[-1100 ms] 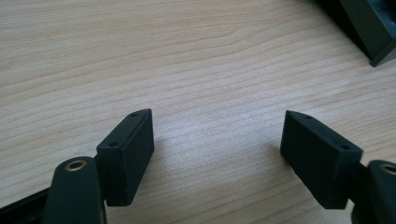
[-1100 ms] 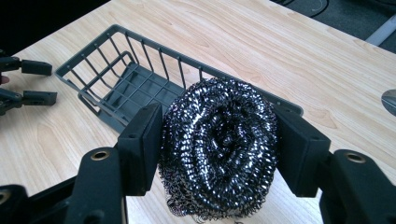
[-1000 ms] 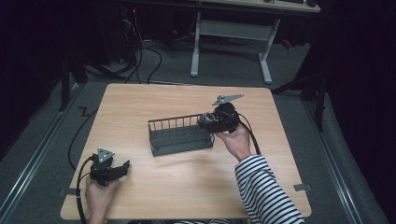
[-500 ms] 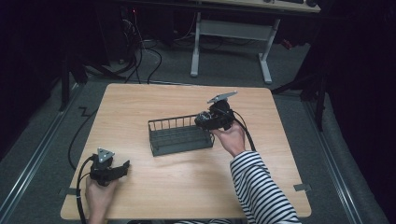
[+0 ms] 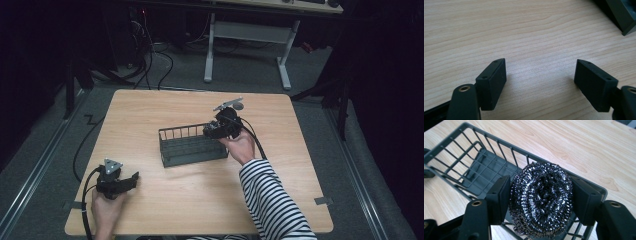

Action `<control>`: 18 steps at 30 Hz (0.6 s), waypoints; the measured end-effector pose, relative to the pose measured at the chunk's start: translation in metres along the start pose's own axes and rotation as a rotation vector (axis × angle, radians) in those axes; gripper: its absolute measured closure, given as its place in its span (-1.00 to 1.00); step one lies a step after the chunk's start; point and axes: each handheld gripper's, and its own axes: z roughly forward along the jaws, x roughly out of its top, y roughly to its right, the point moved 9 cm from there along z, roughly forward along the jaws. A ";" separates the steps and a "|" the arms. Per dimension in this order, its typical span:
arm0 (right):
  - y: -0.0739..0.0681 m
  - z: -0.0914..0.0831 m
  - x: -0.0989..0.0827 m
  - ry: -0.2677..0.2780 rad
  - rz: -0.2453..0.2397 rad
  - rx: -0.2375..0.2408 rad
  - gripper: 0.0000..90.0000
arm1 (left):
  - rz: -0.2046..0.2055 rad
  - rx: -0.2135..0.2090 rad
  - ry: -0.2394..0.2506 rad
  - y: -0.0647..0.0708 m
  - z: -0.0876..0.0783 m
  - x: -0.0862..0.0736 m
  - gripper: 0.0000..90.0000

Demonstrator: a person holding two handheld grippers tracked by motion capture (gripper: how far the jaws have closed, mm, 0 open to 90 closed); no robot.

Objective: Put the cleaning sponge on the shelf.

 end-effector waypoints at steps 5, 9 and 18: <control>0.003 0.009 -0.003 -0.020 0.000 -0.020 -0.18 | 0.000 0.000 0.000 0.000 0.000 0.000 -0.42; 0.004 0.015 -0.005 -0.035 -0.007 -0.030 -0.20 | 0.000 0.000 0.000 0.000 0.000 0.000 -0.42; 0.004 0.019 -0.008 -0.047 -0.001 -0.021 -0.29 | 0.000 0.000 0.000 0.000 0.000 0.000 -0.42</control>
